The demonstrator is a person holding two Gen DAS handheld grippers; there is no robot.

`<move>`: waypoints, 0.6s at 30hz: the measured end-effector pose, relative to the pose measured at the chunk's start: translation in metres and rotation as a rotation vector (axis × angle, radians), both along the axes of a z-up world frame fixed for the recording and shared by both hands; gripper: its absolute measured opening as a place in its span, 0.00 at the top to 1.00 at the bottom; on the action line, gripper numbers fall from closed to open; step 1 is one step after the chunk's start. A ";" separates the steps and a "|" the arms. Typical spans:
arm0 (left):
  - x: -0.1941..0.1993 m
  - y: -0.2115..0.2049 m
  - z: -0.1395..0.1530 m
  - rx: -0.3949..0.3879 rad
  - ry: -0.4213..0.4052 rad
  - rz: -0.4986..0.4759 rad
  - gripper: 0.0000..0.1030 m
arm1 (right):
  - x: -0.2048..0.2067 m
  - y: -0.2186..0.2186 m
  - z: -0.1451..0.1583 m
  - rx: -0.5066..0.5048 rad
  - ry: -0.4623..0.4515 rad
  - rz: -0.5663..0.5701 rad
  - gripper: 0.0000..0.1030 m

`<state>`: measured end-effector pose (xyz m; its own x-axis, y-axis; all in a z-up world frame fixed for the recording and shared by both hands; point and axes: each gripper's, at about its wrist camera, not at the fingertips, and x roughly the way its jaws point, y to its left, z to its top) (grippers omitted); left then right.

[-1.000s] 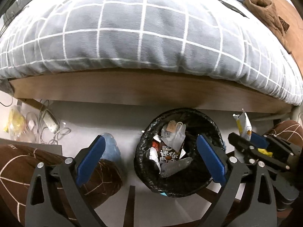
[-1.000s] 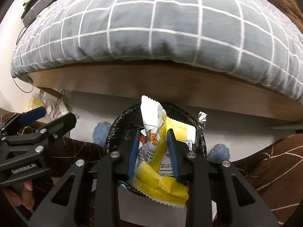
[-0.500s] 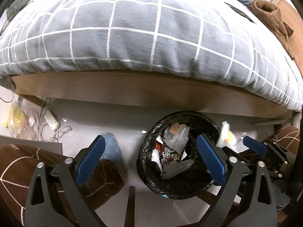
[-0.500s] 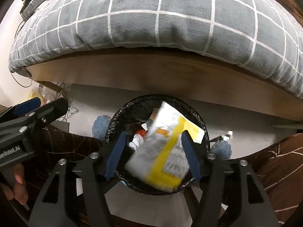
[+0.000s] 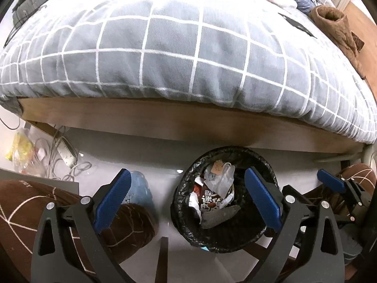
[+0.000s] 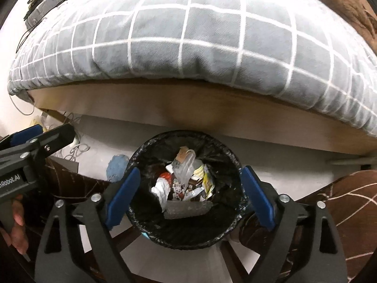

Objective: Collect trash
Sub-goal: 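Raise both tools back over the bed toward the plastic bag and black packet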

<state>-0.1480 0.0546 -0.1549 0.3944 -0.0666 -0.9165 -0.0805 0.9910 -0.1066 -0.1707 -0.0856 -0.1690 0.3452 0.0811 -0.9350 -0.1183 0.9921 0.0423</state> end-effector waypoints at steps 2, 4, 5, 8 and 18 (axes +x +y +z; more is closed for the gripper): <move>0.000 -0.001 0.005 -0.002 -0.014 -0.003 0.08 | -0.002 -0.004 0.010 -0.010 -0.039 -0.008 0.15; 0.000 -0.005 0.012 0.004 -0.031 -0.014 0.08 | -0.005 -0.010 0.020 -0.029 -0.083 -0.022 0.13; 0.001 -0.006 0.014 0.005 -0.038 -0.019 0.07 | -0.005 -0.014 0.024 -0.033 -0.096 -0.028 0.13; 0.001 -0.010 0.024 0.010 -0.066 -0.029 0.06 | -0.007 -0.027 0.040 -0.044 -0.140 -0.059 0.12; 0.015 -0.027 0.058 0.011 -0.136 -0.062 0.06 | 0.001 -0.056 0.092 -0.092 -0.276 -0.104 0.12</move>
<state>-0.1332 0.0279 -0.0972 0.5101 -0.0844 -0.8559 -0.0050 0.9949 -0.1011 -0.1694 -0.1419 -0.0771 0.5892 -0.0490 -0.8065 -0.0104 0.9976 -0.0682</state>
